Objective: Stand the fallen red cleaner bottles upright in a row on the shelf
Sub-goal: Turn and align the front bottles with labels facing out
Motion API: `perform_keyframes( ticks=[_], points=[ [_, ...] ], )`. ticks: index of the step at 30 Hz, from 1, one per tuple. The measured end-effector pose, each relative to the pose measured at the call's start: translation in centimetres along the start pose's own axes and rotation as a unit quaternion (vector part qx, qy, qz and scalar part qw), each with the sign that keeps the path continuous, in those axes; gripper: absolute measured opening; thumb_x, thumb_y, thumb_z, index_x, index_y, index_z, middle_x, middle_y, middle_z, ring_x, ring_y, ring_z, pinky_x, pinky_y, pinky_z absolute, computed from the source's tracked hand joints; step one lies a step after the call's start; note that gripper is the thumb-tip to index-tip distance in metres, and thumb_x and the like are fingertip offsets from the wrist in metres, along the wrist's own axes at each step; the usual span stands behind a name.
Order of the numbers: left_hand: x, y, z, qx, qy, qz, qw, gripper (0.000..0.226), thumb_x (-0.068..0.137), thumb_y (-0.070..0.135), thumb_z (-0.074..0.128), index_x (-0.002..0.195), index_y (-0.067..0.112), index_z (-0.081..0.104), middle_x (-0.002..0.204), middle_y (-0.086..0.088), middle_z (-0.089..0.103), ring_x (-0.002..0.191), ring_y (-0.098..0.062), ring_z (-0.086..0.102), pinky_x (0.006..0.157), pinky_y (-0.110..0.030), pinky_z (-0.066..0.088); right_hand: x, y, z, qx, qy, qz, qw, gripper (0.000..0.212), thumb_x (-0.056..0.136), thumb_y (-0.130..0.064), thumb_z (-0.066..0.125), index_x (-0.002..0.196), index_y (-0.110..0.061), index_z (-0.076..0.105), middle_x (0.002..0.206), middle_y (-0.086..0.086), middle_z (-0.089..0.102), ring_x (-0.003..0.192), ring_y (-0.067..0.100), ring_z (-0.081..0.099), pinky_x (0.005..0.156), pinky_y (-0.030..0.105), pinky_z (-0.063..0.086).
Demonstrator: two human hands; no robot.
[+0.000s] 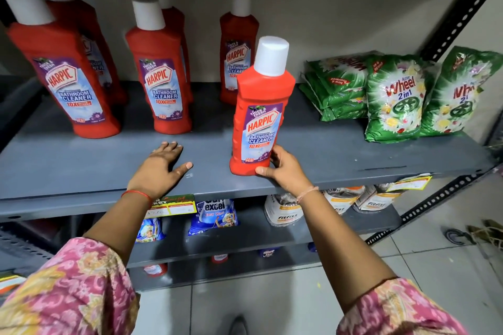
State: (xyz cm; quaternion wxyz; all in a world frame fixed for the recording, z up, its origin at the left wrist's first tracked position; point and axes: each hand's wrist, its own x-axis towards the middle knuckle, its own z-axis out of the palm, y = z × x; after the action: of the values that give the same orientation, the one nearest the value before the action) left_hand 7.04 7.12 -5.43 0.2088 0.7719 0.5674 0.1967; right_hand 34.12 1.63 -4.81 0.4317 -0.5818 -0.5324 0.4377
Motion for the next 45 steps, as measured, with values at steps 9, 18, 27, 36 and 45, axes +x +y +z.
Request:
perform_keyframes(
  ticks=[9, 18, 27, 36, 45],
  points=[
    [-2.6, -4.6, -3.9, -0.024, -0.033, 0.001, 0.999, 0.053, 0.089, 0.029, 0.053, 0.137, 0.011, 0.037, 0.151, -0.008, 0.029, 0.143, -0.02, 0.016, 0.117, -0.034, 0.015, -7.5, -0.4, 8.4, -0.194, 0.345, -0.193, 0.898, 0.078, 0.077, -0.029, 0.067, 0.138, -0.006, 0.024, 0.15, 0.013, 0.021, 0.14, 0.025, 0.018, 0.115, 0.038, 0.018],
    [-3.5, -11.1, -8.1, 0.018, 0.001, -0.038, 0.999, 0.057, 0.089, 0.034, 0.051, 0.136, 0.007, 0.036, 0.15, -0.012, 0.031, 0.142, -0.024, 0.018, 0.118, -0.037, 0.016, 1.1, -6.7, 17.3, -0.054, 0.134, -0.159, 0.977, 0.054, 0.08, -0.003, 0.063, 0.129, -0.005, 0.043, 0.141, 0.013, 0.039, 0.131, 0.014, 0.034, 0.105, 0.006, 0.023],
    [-3.0, -12.0, -7.2, 0.009, 0.029, -0.039, 0.999, 0.058, 0.087, 0.038, 0.053, 0.137, 0.013, 0.037, 0.15, -0.006, 0.033, 0.143, -0.019, 0.017, 0.118, -0.033, 0.015, 12.5, -6.8, 14.7, -0.012, 0.009, 0.034, 0.999, 0.071, 0.067, 0.003, 0.073, 0.128, -0.002, 0.038, 0.134, 0.018, 0.05, 0.122, 0.031, 0.047, 0.106, 0.044, 0.036],
    [-3.4, -11.3, -7.4, 0.018, 0.036, -0.04, 0.998, 0.057, 0.087, 0.036, 0.055, 0.135, 0.012, 0.039, 0.149, -0.007, 0.035, 0.142, -0.019, 0.019, 0.117, -0.033, 0.017, 10.0, -6.1, 14.8, -0.044, 0.017, -0.002, 0.999, 0.054, 0.07, 0.004, 0.069, 0.12, -0.002, 0.049, 0.125, 0.016, 0.057, 0.111, 0.028, 0.054, 0.094, 0.031, 0.041],
    [-3.3, -10.9, -7.3, 0.026, 0.026, -0.043, 0.998, 0.056, 0.088, 0.033, 0.054, 0.136, 0.008, 0.038, 0.149, -0.011, 0.033, 0.142, -0.022, 0.019, 0.117, -0.035, 0.015, 2.9, -5.1, 14.3, -0.004, -0.018, -0.021, 1.0, 0.057, 0.072, 0.014, 0.061, 0.124, -0.001, 0.043, 0.116, 0.001, 0.051, 0.106, 0.013, 0.049, 0.072, -0.005, 0.039]
  ],
)
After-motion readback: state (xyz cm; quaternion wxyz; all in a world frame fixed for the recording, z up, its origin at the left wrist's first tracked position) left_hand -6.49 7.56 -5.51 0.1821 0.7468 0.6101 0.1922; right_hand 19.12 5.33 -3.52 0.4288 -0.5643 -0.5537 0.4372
